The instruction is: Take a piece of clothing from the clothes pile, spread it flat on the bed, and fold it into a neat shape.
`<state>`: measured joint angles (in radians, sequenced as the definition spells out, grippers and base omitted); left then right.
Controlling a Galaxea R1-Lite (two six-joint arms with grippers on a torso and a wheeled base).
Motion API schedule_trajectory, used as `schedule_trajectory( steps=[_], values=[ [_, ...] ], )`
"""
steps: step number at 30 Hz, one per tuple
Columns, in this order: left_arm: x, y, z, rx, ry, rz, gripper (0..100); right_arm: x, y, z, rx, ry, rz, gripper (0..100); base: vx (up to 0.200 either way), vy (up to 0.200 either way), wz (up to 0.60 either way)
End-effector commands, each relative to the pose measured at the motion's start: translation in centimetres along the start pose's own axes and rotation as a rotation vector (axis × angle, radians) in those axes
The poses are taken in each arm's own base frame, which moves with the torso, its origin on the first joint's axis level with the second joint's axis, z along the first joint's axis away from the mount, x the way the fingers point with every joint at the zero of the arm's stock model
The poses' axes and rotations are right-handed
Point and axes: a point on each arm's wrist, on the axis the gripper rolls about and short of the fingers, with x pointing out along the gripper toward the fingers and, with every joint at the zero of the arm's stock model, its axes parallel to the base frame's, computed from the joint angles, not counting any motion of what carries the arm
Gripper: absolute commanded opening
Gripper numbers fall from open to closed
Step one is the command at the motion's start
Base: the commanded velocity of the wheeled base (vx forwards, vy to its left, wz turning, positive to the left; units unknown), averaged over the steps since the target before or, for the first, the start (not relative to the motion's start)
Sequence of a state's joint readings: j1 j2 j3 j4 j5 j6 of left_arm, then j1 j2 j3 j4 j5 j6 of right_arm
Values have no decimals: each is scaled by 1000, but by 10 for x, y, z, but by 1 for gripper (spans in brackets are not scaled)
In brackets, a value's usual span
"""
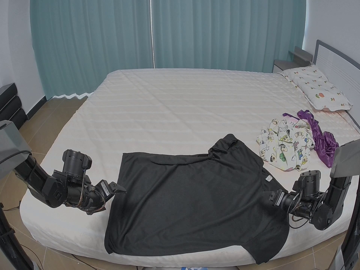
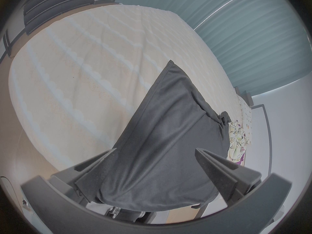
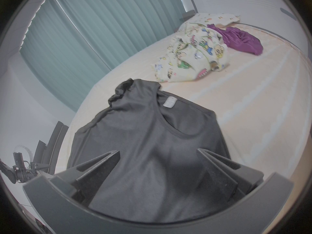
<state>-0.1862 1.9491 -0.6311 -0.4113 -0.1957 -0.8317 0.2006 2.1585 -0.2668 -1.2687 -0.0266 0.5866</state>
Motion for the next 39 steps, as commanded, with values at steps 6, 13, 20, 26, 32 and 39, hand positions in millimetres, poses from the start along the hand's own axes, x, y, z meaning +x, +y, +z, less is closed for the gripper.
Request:
schedule_trajectory(
  steps=[6, 13, 20, 26, 32, 39],
  values=[
    [8, 3, -1, -22, 26, 7, 100, 28, 36, 33, -18, -109, 70, 100, 0, 0, 0],
    [8, 2, 0, -56, 8, -13, 100, 71, 81, 68, 71, -111, 120, 100, 0, 0, 0],
    [8, 1, -2, -93, 29, -27, 100, 132, 128, 91, 249, -44, 125, 100, 0, 0, 0],
    [8, 3, -3, -106, 33, -29, 100, 159, 135, 87, 278, 14, 82, 100, 0, 0, 0],
    [8, 3, -3, -114, 17, -50, 100, 163, 141, 94, 286, -2, 111, 100, 0, 0, 0],
    [8, 7, -7, -111, 28, -43, 100, 180, 146, 90, 288, 2, 109, 100, 0, 0, 0]
  ],
)
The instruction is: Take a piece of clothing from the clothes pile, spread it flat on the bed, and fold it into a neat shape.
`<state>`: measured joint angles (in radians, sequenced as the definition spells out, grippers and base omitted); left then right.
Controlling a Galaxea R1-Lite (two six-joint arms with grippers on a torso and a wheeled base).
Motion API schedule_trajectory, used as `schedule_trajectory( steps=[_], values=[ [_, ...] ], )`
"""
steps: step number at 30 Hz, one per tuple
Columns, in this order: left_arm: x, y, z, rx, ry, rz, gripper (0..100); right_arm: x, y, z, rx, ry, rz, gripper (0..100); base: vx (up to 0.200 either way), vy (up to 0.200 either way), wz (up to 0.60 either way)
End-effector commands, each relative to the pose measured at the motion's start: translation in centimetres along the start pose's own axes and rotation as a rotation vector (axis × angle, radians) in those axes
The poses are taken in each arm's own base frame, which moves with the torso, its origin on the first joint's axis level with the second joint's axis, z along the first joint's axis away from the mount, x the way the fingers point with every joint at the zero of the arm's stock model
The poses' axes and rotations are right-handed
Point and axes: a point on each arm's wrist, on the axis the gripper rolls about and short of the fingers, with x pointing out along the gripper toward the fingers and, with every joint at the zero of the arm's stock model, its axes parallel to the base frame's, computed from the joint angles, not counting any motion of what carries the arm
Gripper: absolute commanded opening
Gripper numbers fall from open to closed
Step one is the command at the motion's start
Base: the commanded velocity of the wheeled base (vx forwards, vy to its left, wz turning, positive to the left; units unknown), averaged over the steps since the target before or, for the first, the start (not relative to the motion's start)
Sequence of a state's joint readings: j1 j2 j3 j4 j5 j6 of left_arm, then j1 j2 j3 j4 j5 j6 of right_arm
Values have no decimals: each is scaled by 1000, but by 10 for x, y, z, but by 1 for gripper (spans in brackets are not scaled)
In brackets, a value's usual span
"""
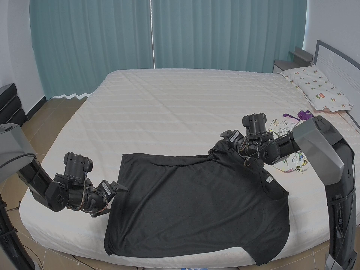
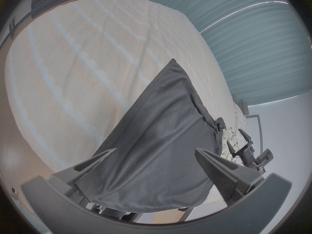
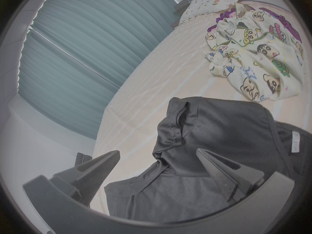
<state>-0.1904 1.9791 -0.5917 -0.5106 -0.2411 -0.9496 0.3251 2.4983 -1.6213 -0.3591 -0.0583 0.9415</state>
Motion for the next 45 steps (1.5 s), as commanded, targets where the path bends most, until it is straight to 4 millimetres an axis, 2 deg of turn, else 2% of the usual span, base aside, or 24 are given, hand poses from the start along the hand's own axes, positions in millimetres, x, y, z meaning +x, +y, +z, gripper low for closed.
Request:
schedule_trajectory(
  steps=[1, 10, 12, 20, 26, 27, 32, 37, 39, 43, 45],
  values=[
    [2, 3, -2, -5, 9, 11, 100, 22, -8, -13, 0, 25, -20, 100, 0, 0, 0],
    [4, 6, -3, -10, 13, 25, 100, 47, -4, -11, 3, 20, -16, 100, 0, 0, 0],
    [4, 6, -3, -10, 12, 24, 100, 59, -9, -16, 9, 31, -40, 100, 0, 0, 0],
    [4, 6, -4, -10, 14, 24, 100, 67, -17, -22, 30, 35, -25, 100, 0, 0, 0],
    [4, 6, -3, -11, 13, 24, 100, 65, -4, -13, 97, -31, 93, 100, 0, 0, 0],
    [4, 7, -3, -12, 14, 26, 100, 65, 1, -10, 108, -55, 154, 100, 0, 0, 0],
    [4, 6, -3, -12, 11, 23, 100, 67, 5, -9, 112, -87, 246, 100, 0, 0, 0],
    [4, 7, -2, -15, 10, 24, 100, 41, 41, 20, 119, -200, 414, 100, 0, 0, 0],
    [4, 7, -2, -15, 10, 24, 100, 36, 45, 24, 115, -214, 427, 100, 0, 0, 0],
    [4, 7, -3, -15, 10, 26, 100, 36, 42, 29, 93, -221, 403, 100, 0, 0, 0],
    [4, 7, -2, -16, 8, 27, 100, 41, 24, 40, -6, -231, 314, 100, 0, 0, 0]
  ],
)
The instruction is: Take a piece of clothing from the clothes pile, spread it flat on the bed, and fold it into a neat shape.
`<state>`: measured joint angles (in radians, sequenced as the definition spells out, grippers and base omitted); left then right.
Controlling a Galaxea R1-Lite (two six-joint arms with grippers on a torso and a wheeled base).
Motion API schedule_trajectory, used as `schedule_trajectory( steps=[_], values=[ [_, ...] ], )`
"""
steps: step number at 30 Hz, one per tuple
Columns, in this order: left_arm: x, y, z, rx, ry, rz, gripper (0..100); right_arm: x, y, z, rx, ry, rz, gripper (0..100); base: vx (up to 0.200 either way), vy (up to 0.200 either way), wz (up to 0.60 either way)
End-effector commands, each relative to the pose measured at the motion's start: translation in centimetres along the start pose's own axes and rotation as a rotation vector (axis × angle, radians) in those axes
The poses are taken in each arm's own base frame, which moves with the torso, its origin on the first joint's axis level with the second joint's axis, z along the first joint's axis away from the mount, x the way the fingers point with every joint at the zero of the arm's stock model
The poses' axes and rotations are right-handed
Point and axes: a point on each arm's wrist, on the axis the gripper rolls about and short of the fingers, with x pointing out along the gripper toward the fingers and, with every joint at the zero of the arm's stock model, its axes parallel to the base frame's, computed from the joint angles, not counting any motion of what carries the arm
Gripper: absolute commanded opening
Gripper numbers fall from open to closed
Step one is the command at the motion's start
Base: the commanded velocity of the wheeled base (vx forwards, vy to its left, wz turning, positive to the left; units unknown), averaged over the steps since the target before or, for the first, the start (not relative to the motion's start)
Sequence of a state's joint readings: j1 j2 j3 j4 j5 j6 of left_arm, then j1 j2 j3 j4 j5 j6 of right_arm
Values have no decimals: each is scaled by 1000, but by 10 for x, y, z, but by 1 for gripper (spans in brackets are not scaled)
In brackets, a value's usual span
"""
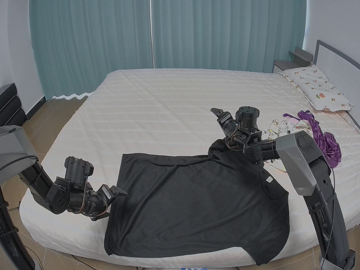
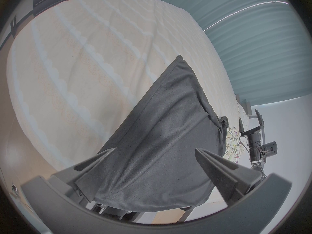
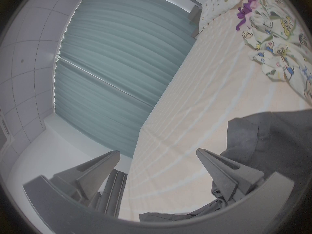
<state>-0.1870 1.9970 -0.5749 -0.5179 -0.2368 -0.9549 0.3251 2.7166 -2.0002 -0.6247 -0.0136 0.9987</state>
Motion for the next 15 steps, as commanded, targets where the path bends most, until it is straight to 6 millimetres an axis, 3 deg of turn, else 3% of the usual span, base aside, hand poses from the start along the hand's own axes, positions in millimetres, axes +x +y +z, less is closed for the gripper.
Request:
schedule_trajectory(
  steps=[1, 8, 15],
  values=[
    [0, 0, 0, 0, -3, 1, 100, -2, -19, 27, -138, -13, -89, 100, 0, 0, 0],
    [0, 0, 0, 0, -3, 1, 100, -18, -78, 48, -288, 43, -265, 100, 0, 0, 0],
    [-1, 0, -1, 2, -1, 0, 100, -25, -105, 52, -382, 82, -331, 100, 0, 0, 0]
  ],
)
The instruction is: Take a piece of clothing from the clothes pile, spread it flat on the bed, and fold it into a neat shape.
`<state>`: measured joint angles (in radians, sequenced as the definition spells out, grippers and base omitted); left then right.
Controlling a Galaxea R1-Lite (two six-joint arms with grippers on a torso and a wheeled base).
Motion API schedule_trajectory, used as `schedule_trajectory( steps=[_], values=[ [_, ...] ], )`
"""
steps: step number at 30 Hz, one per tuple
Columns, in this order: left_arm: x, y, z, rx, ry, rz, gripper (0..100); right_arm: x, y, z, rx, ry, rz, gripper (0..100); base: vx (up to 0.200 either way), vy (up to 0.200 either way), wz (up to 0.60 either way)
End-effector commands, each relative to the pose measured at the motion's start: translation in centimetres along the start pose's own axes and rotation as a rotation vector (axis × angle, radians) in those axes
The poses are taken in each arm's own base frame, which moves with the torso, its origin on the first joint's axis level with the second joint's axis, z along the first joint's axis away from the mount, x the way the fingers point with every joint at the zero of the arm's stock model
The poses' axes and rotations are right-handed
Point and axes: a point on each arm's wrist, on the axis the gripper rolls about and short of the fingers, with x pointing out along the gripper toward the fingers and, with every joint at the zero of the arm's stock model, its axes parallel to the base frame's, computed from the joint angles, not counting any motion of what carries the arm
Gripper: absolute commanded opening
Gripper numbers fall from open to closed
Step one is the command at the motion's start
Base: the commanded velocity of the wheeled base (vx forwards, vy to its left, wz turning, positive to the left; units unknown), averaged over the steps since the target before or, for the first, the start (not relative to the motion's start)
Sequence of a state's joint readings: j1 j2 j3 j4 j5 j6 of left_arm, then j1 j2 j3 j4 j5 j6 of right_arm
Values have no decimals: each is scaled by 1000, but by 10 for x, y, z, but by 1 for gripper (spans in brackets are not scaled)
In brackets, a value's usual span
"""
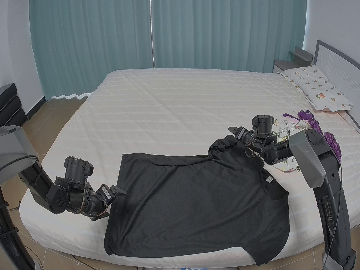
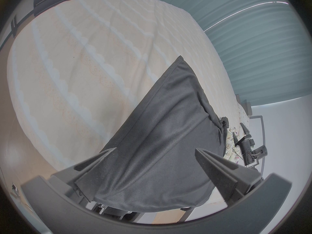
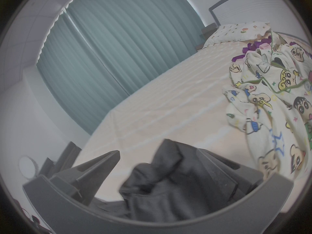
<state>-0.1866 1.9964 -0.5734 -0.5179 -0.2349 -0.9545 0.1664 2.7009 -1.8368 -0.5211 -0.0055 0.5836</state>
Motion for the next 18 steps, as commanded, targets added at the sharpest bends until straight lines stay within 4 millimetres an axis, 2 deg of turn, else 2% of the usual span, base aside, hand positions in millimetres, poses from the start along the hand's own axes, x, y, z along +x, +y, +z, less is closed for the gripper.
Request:
schedule_trajectory(
  steps=[1, 7, 18],
  values=[
    [0, 0, -1, 2, 1, 0, 100, 1, -24, -1, 0, 17, -48, 100, 0, 0, 0],
    [0, 0, -1, 2, 2, 1, 100, 8, -37, -8, -4, 27, -55, 100, 0, 0, 0],
    [0, 0, -1, 0, 2, 1, 100, 16, -43, -23, -10, 52, -62, 100, 0, 0, 0]
  ],
)
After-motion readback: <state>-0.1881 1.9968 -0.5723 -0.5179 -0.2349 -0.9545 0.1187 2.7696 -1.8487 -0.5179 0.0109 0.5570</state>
